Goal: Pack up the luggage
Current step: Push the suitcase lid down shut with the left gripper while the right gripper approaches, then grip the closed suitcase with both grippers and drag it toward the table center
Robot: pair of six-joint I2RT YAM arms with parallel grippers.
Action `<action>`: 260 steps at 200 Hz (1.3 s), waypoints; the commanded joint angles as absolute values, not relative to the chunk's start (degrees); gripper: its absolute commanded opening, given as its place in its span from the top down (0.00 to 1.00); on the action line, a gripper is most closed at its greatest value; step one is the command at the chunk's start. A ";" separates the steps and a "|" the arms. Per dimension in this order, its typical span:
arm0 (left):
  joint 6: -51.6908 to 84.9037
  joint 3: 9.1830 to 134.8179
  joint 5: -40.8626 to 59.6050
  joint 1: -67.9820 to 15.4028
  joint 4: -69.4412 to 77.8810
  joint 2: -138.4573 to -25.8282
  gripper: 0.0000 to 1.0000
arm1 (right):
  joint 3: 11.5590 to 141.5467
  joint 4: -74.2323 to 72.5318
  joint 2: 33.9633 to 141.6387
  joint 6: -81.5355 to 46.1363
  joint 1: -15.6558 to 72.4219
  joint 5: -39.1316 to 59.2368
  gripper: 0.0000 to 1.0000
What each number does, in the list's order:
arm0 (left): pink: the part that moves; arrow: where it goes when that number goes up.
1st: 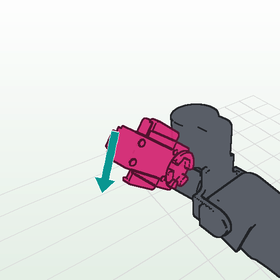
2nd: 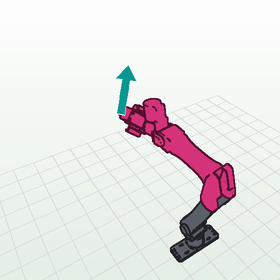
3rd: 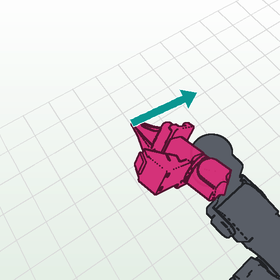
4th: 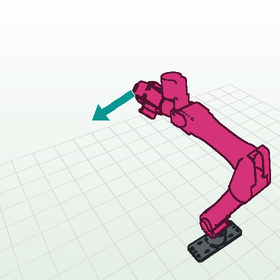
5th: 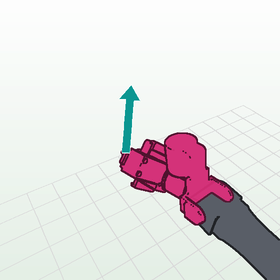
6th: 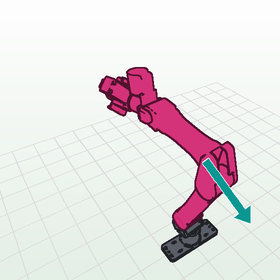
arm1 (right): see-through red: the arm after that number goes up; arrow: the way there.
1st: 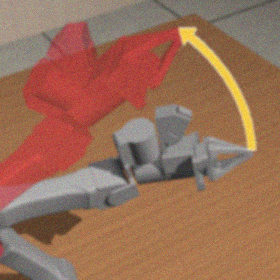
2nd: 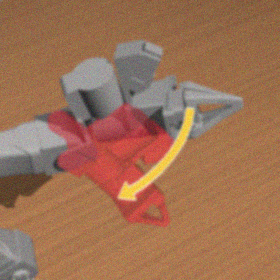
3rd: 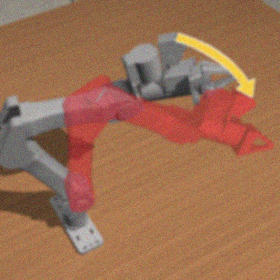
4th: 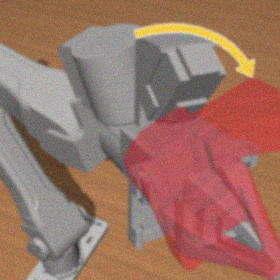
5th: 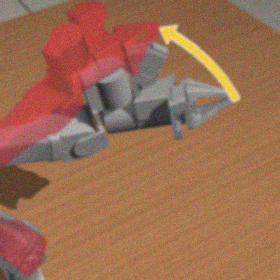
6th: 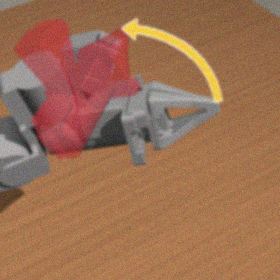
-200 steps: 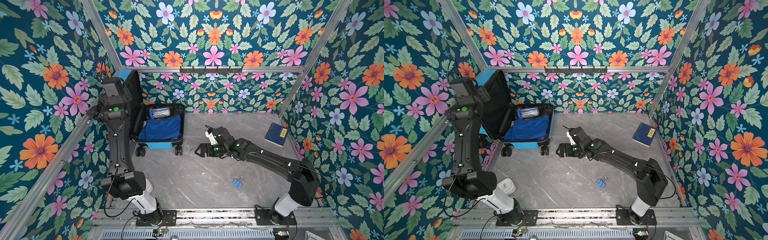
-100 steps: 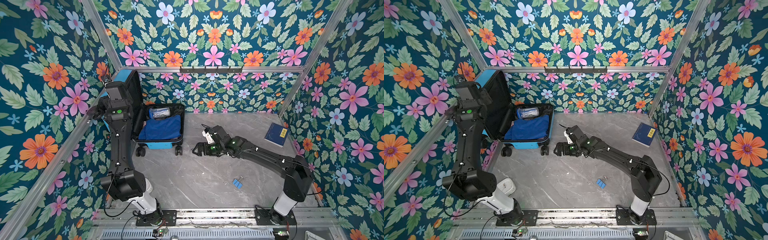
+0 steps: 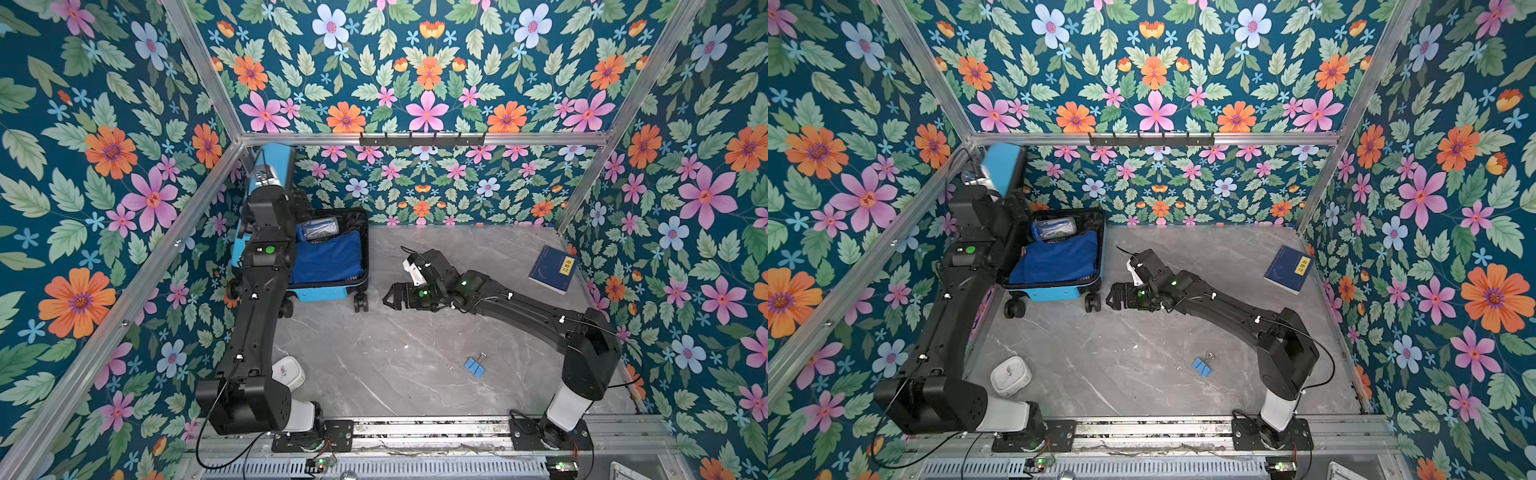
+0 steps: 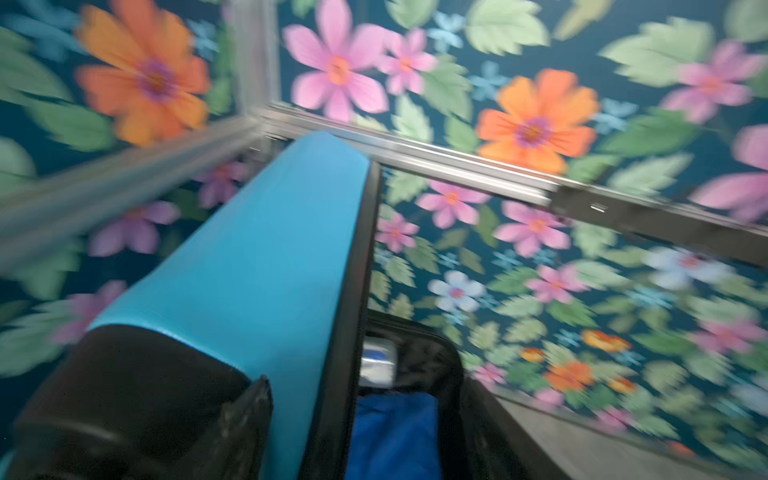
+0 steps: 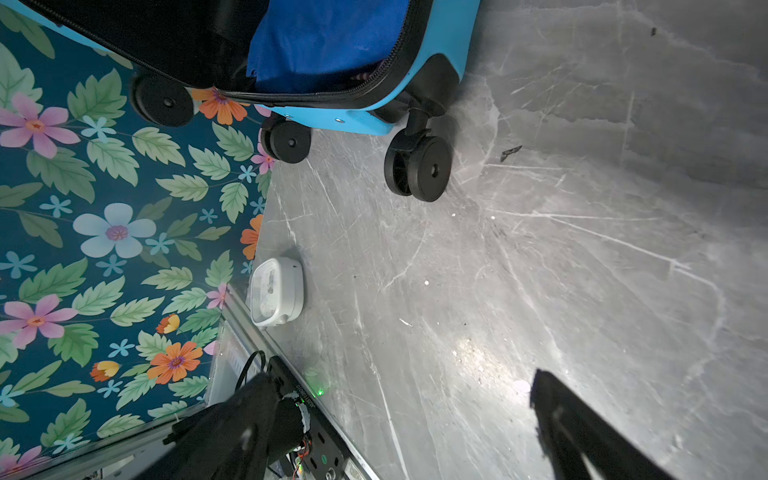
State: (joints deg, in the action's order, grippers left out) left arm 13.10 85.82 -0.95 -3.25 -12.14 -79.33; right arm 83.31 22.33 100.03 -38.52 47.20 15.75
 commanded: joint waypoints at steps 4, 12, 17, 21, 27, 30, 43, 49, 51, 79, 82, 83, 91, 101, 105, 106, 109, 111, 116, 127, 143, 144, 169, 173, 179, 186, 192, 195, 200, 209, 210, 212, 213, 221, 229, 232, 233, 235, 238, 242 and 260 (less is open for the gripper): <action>15.08 83.27 10.69 -6.65 -12.68 -74.00 0.21 | 84.30 22.99 100.35 -37.64 47.27 14.11 0.03; 15.56 83.19 12.76 -6.81 -12.18 -72.07 0.20 | 84.69 23.41 100.33 -37.45 47.24 13.51 0.03; 15.79 83.31 13.35 -6.81 -12.10 -70.98 0.18 | 84.93 23.55 100.36 -37.27 47.25 13.17 0.03; 15.89 83.39 13.58 -6.84 -12.06 -70.15 0.17 | 85.13 23.63 100.37 -37.14 47.21 12.88 0.03; 15.98 83.62 13.36 -6.77 -12.48 -69.15 0.15 | 85.54 23.73 100.45 -36.95 47.13 12.53 0.03; 15.99 83.83 12.79 -6.69 -12.79 -68.83 0.14 | 85.78 23.77 100.50 -36.92 47.13 12.42 0.03; 15.76 85.33 10.70 -5.81 -15.61 -68.62 0.12 | 87.03 23.87 101.23 -36.91 46.89 12.32 0.06; 15.80 85.95 10.55 -4.92 -17.02 -69.14 0.12 | 87.61 23.98 101.63 -36.98 46.67 12.31 0.08; 15.81 86.06 10.55 -4.57 -17.44 -69.34 0.12 | 87.84 24.06 101.81 -36.99 46.65 12.31 0.09; 20.86 84.01 10.92 3.33 -20.56 -72.22 0.14 | 91.27 24.95 104.25 -37.55 45.78 12.57 0.20; 21.65 83.26 11.30 4.66 -20.32 -72.39 0.14 | 91.64 25.04 104.48 -37.73 45.72 12.54 0.21; 22.03 83.03 11.45 5.10 -20.23 -72.40 0.14 | 91.79 25.04 104.58 -37.76 45.67 12.55 0.22; 24.28 80.85 12.50 8.82 -19.19 -72.87 0.14 | 92.84 25.24 105.29 -38.15 45.33 12.24 0.23; 25.86 78.46 12.74 12.64 -17.92 -73.70 0.14 | 94.18 25.40 106.47 -38.93 44.48 12.65 0.24; 26.48 77.62 13.12 14.02 -17.14 -74.22 0.14 | 94.71 25.33 106.96 -39.36 44.13 12.95 0.24; 26.64 77.40 13.29 14.35 -16.92 -74.33 0.14 | 94.81 25.28 107.09 -39.55 44.04 13.02 0.24; 27.04 76.82 13.68 15.47 -16.40 -74.79 0.14 | 95.17 25.19 107.46 -39.86 43.70 13.23 0.24; 27.35 76.47 13.97 16.17 -16.01 -75.21 0.14 | 95.38 25.04 107.68 -40.24 43.51 13.50 0.24; 28.11 75.86 14.92 18.02 -15.35 -76.24 0.14 | 95.82 24.38 108.26 -40.84 42.97 14.33 0.23; 30.07 75.26 18.21 22.41 -13.79 -79.01 0.17 | 96.44 22.38 109.36 -42.03 41.99 16.40 0.19; 32.36 74.82 20.27 27.28 -11.47 -82.34 0.18 | 96.76 18.49 110.78 -43.09 41.27 18.44 0.13; 32.53 74.81 20.42 27.48 -11.31 -82.48 0.18 | 96.81 18.25 110.85 -43.12 41.25 18.53 0.13; 33.71 77.27 22.32 30.68 -10.06 -86.76 0.19 | 99.06 12.61 114.00 -44.69 40.76 22.48 0.09; 33.59 77.83 22.39 30.67 -10.10 -87.30 0.19 | 99.39 11.43 114.57 -45.13 40.78 23.28 0.08; 33.49 78.59 22.40 30.67 -10.00 -88.23 0.18 | 100.01 9.82 115.42 -45.62 40.61 24.31 0.07; 33.49 79.35 22.47 30.91 -10.08 -89.30 0.17 | 101.08 8.31 116.56 -46.04 40.61 25.30 0.07; 33.48 80.17 22.50 31.09 -10.30 -90.35 0.17 | 102.00 7.20 117.52 -46.37 40.65 26.19 0.07; 33.42 80.62 22.58 31.11 -10.60 -91.03 0.17 | 102.64 6.72 117.96 -46.45 40.61 26.71 0.07; 33.25 81.39 22.59 31.20 -11.00 -92.06 0.17 | 103.53 5.95 118.82 -46.65 40.63 27.44 0.07; 32.80 82.41 22.47 31.20 -11.42 -93.52 0.16 | 104.97 4.48 120.00 -46.73 40.65 28.79 0.07; 32.75 82.52 22.44 31.20 -11.42 -93.65 0.16 | 105.09 4.26 120.16 -46.75 40.63 28.90 0.07; 32.71 82.59 22.35 31.20 -11.42 -93.92 0.16 | 105.35 3.88 120.44 -46.82 40.61 29.09 0.07; 32.70 82.69 22.34 31.20 -11.43 -94.07 0.16 | 105.54 3.78 120.60 -46.83 40.61 29.22 0.06; 32.45 83.24 21.62 31.20 -11.72 -94.92 0.13 | 106.63 2.81 121.49 -46.94 40.64 30.10 0.06; 31.98 83.63 21.00 31.20 -12.06 -95.71 0.06 | 108.02 2.47 122.70 -46.93 40.61 30.98 0.06; 31.72 83.79 20.82 31.20 -12.24 -95.97 0.03 | 108.62 2.46 123.09 -46.93 40.68 31.35 0.06; 31.63 83.86 20.74 31.20 -12.32 -96.06 0.03 | 108.80 2.46 123.24 -46.93 40.73 31.49 0.06; 31.46 83.96 20.57 31.20 -12.48 -96.19 0.03 | 109.16 2.55 123.51 -46.98 40.70 31.76 0.06; 31.14 84.14 20.29 31.20 -12.74 -96.38 0.03 | 109.73 2.59 123.89 -46.94 40.71 32.08 0.06; 30.76 84.19 20.03 31.12 -12.89 -96.62 0.03 | 110.39 2.72 124.31 -46.84 40.80 32.51 0.06; 28.88 83.93 18.87 30.72 -13.32 -97.11 0.07 | 113.12 4.06 126.32 -45.81 41.50 33.23 0.07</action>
State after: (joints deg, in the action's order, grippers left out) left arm 23.97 84.03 27.51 29.98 -10.24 -95.55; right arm 110.10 5.56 124.36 -46.33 40.84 29.95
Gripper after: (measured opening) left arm 0.950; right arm 0.936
